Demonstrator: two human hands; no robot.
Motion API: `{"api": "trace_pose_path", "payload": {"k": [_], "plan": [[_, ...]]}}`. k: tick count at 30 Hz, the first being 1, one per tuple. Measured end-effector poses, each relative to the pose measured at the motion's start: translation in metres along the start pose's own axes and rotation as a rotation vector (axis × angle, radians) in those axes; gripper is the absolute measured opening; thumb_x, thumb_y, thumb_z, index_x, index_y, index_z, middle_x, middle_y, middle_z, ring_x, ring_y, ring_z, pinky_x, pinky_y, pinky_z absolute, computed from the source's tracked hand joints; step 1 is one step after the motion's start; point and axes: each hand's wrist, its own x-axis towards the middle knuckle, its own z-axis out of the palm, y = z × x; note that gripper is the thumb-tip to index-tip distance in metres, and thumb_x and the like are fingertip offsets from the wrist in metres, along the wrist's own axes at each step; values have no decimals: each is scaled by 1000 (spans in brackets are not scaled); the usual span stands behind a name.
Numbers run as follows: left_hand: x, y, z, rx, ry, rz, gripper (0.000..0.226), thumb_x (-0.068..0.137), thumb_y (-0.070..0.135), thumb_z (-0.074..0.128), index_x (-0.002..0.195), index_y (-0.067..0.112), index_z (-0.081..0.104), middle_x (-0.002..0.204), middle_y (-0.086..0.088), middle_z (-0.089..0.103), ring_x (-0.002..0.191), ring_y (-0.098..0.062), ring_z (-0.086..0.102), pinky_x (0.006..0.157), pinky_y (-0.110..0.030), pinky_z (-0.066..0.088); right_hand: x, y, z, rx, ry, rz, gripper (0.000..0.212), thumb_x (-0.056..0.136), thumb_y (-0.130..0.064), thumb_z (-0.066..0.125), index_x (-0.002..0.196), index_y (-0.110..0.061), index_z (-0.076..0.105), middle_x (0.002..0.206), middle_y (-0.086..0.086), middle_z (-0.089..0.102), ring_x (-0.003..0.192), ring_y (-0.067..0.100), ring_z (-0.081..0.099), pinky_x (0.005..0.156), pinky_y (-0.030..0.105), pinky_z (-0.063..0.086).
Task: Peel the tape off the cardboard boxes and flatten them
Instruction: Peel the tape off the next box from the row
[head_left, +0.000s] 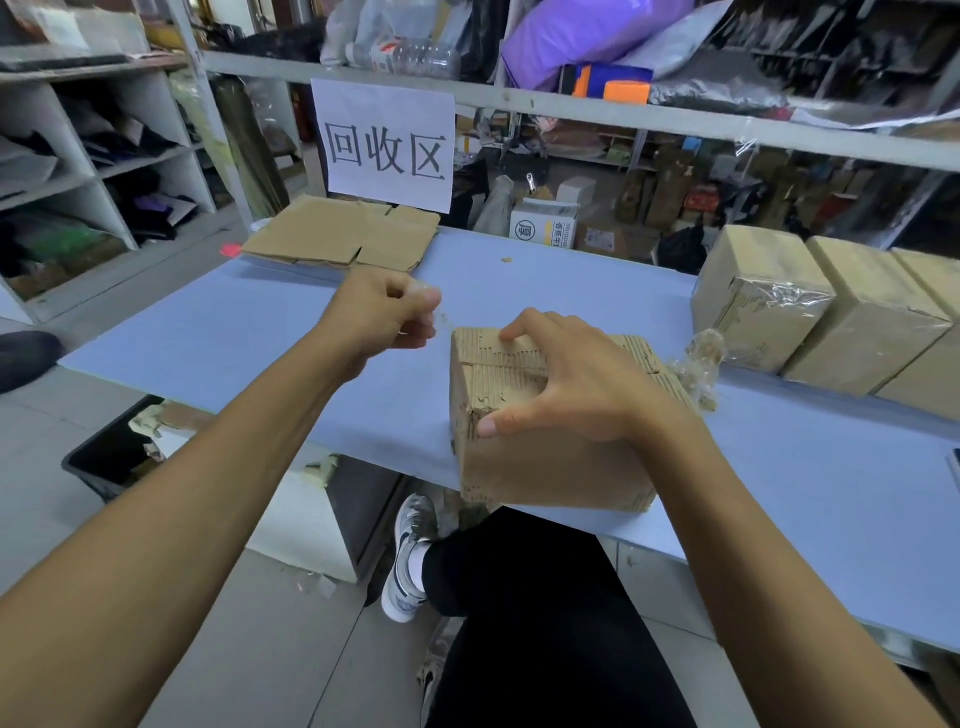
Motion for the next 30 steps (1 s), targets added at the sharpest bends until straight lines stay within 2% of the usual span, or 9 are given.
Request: {"api": "trace_pose_path", "payload": {"k": [5, 10, 14, 18, 21, 23, 25, 27, 30], "plan": [[-1, -4, 6, 187, 231, 31, 19, 93, 13, 64, 77, 3, 67, 69, -5, 63, 53, -9, 57, 58, -28, 57, 0, -1, 1, 2, -3, -9, 86, 60, -76, 75, 127, -32, 46, 128, -10, 52, 117, 14, 44, 93, 36, 37], [16, 13, -25, 261, 539, 84, 30, 82, 26, 55, 69, 1, 63, 71, -18, 66, 62, -23, 62, 66, -43, 56, -3, 1, -1, -15, -13, -11, 86, 63, -75, 75, 130, -31, 46, 131, -8, 51, 120, 16, 44, 96, 38, 38], [3, 41, -36, 526, 267, 180, 25, 98, 19, 55, 85, -1, 61, 80, -14, 66, 69, -22, 63, 63, -31, 54, -1, -1, -2, 54, 6, -7, 80, 67, -74, 73, 130, -32, 48, 131, -9, 50, 120, 15, 44, 95, 36, 37], [-25, 55, 0, 303, -57, 202, 32, 106, 23, 47, 107, -4, 65, 94, -14, 65, 76, -13, 57, 76, -27, 55, -7, -1, -4, 378, 214, -51, 72, 77, -49, 82, 139, -37, 48, 136, -14, 52, 122, 5, 52, 103, 30, 43], [-36, 73, 30, 301, -224, 248, 34, 108, 30, 44, 96, 9, 68, 120, -10, 65, 93, -15, 61, 78, -26, 54, -13, 2, -2, 548, 431, -170, 72, 84, -21, 83, 144, -35, 46, 128, -6, 59, 98, 8, 67, 89, 26, 55], [-38, 81, 46, 342, -319, 245, 44, 108, 37, 41, 104, 1, 65, 114, -6, 63, 100, -17, 59, 84, -32, 51, -17, 6, -4, 598, 524, -201, 68, 86, -9, 78, 144, -30, 48, 127, -2, 58, 90, 12, 70, 82, 25, 57], [-37, 86, 58, 337, -364, 254, 43, 107, 43, 41, 98, 7, 62, 101, -4, 53, 93, -14, 49, 83, -34, 45, -22, 12, -8, 551, 595, -216, 59, 87, -4, 74, 140, -24, 55, 125, 0, 57, 87, 11, 69, 78, 23, 56], [-38, 93, 69, 319, -392, 253, 42, 106, 41, 44, 100, 4, 63, 98, -12, 58, 88, -9, 50, 80, -29, 46, -27, 19, -13, 494, 698, -225, 43, 90, -4, 71, 129, -17, 63, 119, 0, 60, 84, 10, 68, 74, 22, 55], [-38, 100, 85, 183, -416, 271, 30, 104, 36, 52, 115, 13, 67, 98, -1, 68, 85, -7, 58, 84, -26, 52, -39, 33, -27, 464, 776, -199, 16, 94, -11, 69, 108, -20, 70, 107, -6, 63, 83, 9, 66, 73, 20, 53]]}}
